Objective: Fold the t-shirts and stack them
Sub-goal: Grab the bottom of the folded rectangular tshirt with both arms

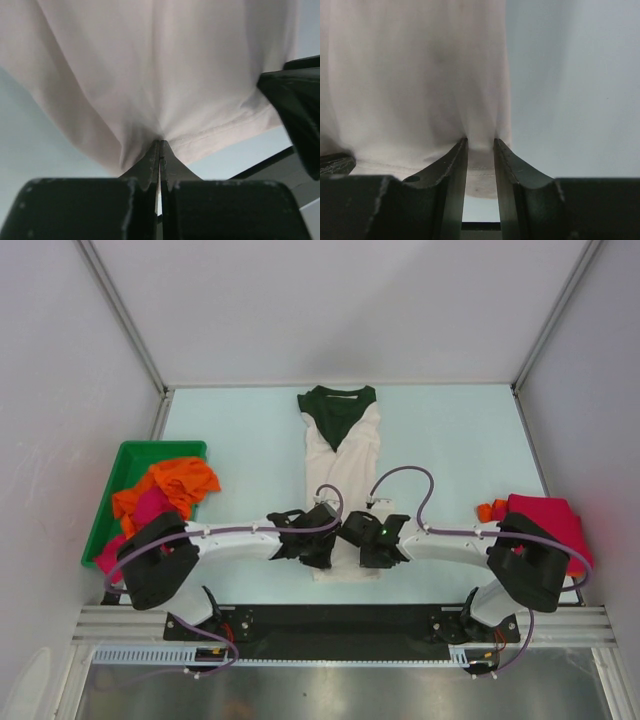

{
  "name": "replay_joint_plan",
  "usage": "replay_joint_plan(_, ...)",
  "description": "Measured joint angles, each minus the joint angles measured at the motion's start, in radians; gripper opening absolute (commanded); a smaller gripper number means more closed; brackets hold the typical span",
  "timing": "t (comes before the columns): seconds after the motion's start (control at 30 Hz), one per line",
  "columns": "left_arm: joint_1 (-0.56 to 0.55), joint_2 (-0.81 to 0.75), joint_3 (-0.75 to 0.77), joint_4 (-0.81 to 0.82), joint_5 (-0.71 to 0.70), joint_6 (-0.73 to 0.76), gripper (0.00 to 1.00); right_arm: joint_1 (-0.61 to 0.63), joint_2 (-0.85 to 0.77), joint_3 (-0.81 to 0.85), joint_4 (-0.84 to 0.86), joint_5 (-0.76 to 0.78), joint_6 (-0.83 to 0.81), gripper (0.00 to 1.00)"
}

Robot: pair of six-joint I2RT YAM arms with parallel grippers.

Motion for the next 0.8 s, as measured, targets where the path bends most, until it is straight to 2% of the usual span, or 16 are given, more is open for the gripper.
replay_joint_plan(0.43, 0.004, -0.02, -0.06, 0.042, 0.0, -0.076, 0.0, 0.001, -0.039, -0.042, 0.034, 0.003, 0.039, 0.35)
replay_joint_plan(0.6, -0.024, -0.064, -0.071, 0.022, -0.053, -0.082, 0.1, 0.043, -0.061, -0.043, -0.007, 0.034, 0.038, 0.45)
replay_joint_plan(0.8, -0.083, -0.254, -0.077, -0.108, -0.154, -0.112, 0.17, 0.092, -0.106, 0.019, -0.082, 0.087, 0.05, 0.57)
